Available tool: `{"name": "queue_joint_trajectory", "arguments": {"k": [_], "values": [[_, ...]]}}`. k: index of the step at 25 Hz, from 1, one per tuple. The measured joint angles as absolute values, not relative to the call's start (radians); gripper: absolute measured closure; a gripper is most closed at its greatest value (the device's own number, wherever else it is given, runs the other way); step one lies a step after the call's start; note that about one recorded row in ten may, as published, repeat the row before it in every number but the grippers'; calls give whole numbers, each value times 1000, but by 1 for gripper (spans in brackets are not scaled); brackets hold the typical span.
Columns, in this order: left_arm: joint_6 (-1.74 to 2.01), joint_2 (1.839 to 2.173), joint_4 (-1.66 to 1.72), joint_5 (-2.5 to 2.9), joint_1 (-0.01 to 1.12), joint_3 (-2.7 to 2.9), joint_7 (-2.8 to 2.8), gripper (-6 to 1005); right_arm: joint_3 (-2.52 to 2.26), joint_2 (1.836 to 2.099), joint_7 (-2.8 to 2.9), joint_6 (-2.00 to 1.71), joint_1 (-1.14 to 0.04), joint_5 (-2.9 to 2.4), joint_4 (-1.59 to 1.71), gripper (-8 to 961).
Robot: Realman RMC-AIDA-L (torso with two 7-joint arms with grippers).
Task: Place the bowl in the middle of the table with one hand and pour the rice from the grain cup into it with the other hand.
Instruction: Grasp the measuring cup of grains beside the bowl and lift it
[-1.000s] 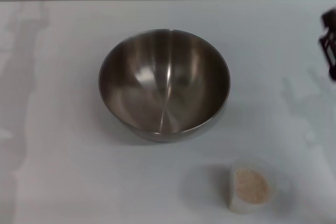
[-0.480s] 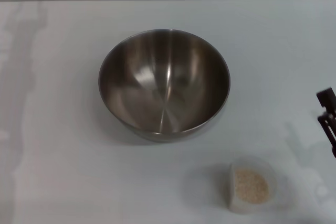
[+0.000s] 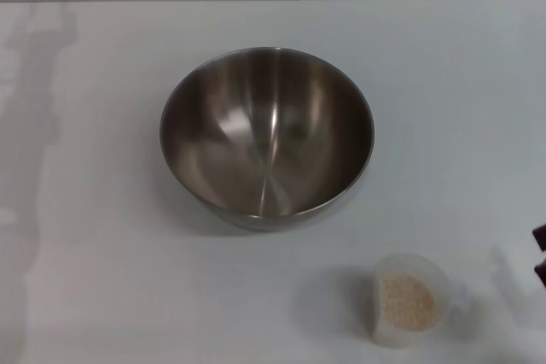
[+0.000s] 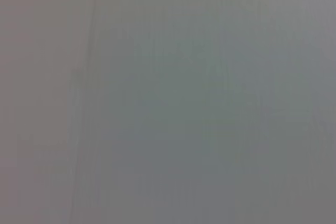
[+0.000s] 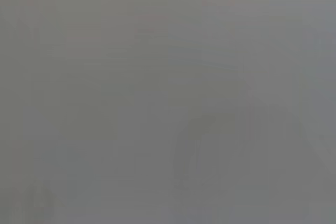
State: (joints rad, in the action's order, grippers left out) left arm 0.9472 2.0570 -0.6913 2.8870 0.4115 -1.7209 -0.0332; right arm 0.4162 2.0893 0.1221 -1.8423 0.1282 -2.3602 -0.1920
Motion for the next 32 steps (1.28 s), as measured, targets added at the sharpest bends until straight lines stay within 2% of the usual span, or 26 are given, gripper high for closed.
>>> {"name": "queue_joint_trajectory", "arguments": {"k": [14, 32], "values": [[947, 2056, -673, 2887, 431, -1754, -18, 537, 288, 2090, 0, -1833, 239, -2360, -175, 255], [956, 2060, -652, 2887, 433, -1759, 15, 536, 245, 2086, -32, -1721, 231, -2363, -164, 254]]}}
